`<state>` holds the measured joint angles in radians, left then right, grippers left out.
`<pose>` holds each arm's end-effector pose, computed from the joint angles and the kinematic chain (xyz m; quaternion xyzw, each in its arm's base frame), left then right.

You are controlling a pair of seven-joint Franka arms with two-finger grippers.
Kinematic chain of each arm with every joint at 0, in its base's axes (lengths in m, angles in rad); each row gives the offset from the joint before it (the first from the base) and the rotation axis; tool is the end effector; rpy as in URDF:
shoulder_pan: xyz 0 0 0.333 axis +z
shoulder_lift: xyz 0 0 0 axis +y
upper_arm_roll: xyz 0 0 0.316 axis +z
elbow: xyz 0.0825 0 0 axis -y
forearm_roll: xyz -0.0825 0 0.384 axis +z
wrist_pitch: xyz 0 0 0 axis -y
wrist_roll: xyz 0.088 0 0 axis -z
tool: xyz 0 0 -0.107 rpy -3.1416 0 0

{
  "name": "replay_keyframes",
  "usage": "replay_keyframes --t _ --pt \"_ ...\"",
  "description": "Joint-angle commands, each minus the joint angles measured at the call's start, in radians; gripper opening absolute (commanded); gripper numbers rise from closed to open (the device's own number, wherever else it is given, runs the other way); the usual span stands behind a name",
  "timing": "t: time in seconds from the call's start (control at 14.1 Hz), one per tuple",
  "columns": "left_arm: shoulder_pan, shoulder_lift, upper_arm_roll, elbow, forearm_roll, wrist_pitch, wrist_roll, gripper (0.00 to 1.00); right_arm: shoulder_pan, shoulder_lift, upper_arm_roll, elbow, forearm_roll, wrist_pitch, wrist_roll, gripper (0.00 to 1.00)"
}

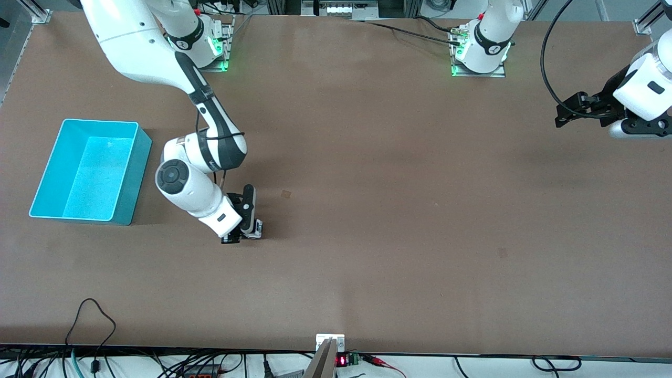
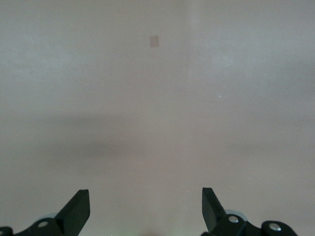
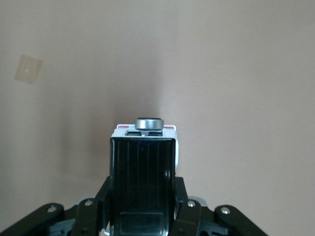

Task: Wind and store white jeep toy
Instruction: 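Carry the jeep with the right gripper over the blue bin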

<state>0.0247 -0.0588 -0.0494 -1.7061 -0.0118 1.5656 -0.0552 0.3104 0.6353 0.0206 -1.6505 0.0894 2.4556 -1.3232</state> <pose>0.5318 -0.0151 0.5924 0.9990 0.0155 -0.0410 0.0028 0.6653 0.2266 0.2584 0.6992 0.7090 0.0921 0.0077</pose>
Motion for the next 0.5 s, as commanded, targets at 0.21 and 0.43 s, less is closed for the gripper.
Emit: replay_keyframes --t 0.21,0.43 --pt "0.004 -0.01 -0.001 0.003 -0.014 -0.015 0.008 1.0 0.003 -0.153 -0.111 -0.026 0.013 -0.157 0.215 0.0" --pt "0.004 -0.01 -0.007 0.003 -0.014 -0.015 0.008 1.0 0.004 -0.216 -0.174 -0.049 0.01 -0.234 0.344 0.0"
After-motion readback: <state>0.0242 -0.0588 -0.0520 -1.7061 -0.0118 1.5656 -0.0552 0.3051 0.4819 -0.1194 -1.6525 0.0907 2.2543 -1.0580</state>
